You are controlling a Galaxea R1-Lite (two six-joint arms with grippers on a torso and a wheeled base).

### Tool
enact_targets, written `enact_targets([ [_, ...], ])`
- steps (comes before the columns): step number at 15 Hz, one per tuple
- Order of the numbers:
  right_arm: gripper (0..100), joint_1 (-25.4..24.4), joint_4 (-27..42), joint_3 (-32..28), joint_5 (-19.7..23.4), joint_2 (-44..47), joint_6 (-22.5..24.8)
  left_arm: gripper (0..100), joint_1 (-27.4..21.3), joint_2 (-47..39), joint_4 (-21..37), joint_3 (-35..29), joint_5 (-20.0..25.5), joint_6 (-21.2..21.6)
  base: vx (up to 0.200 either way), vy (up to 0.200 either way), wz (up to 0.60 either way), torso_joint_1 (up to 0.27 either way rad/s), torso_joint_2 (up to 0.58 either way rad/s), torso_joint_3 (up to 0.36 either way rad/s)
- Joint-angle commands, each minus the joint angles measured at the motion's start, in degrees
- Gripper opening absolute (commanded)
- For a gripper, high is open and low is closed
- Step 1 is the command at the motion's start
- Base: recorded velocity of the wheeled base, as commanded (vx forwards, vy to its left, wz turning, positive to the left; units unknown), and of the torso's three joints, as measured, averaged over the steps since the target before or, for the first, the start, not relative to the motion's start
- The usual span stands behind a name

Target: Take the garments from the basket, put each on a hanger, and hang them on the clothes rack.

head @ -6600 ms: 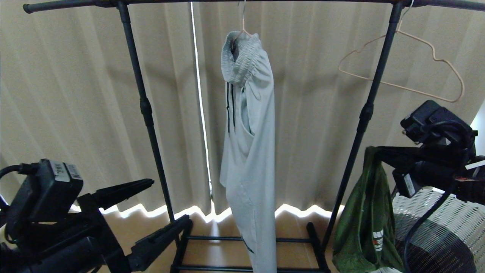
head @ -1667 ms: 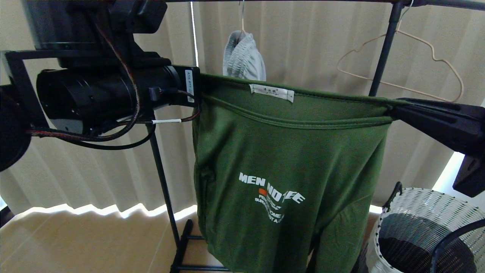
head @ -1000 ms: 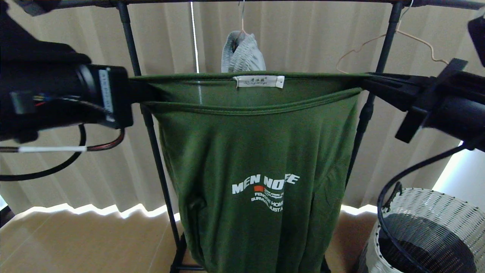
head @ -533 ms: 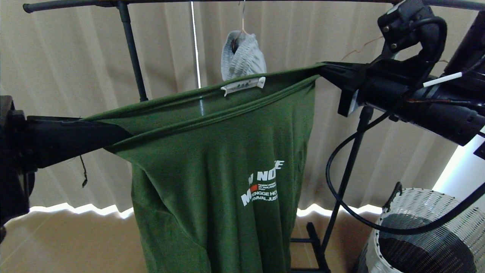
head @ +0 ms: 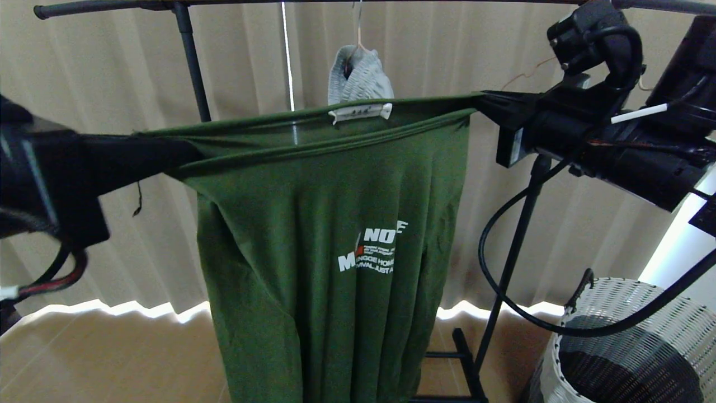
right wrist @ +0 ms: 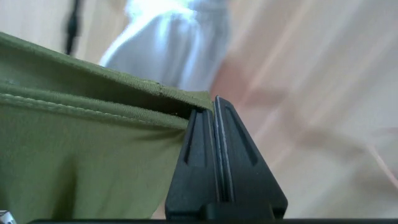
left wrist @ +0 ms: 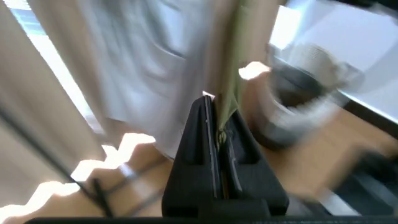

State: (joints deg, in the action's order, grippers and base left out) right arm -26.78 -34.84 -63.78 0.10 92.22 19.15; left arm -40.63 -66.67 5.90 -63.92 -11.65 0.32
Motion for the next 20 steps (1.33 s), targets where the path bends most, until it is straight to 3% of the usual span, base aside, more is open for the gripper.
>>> enact_targets([
  [1,0,-0.4,0.4,1.1,-0.9,-4.6,0.1,0,1.2,-8.5,-8.4,0.3,-7.7,1.9,0.000,0.000,0.00,0.000,0.00,0.000],
  [4,0,-1.1,-0.1,8.2,-0.8,-8.4,0.1,0,0.7,-13.8,-17.7,2.9,-11.3,2.4,0.000,0.000,0.00,0.000,0.00,0.000],
  [6,0,-1.2,-0.2,10.6,-0.8,-9.3,0.1,0,0.5,-14.0,-18.1,3.5,-11.3,3.0,0.000,0.000,0.00,0.000,0.00,0.000],
  [16,0,-1.3,0.5,9.8,-0.8,-10.1,0.1,0,0.6,-13.6,-18.2,1.8,-11.3,3.7,0.000,0.000,0.00,0.000,0.00,0.000],
  [17,100,-1.3,0.5,9.8,-0.8,-10.1,0.1,0,0.6,-13.6,-18.2,1.9,-11.3,3.7,0.000,0.000,0.00,0.000,0.00,0.000],
  [20,100,-1.3,-0.4,11.3,-0.8,-10.2,0.0,0,0.9,-13.6,-18.2,2.0,-11.5,3.7,0.000,0.000,0.00,0.000,0.00,0.000],
])
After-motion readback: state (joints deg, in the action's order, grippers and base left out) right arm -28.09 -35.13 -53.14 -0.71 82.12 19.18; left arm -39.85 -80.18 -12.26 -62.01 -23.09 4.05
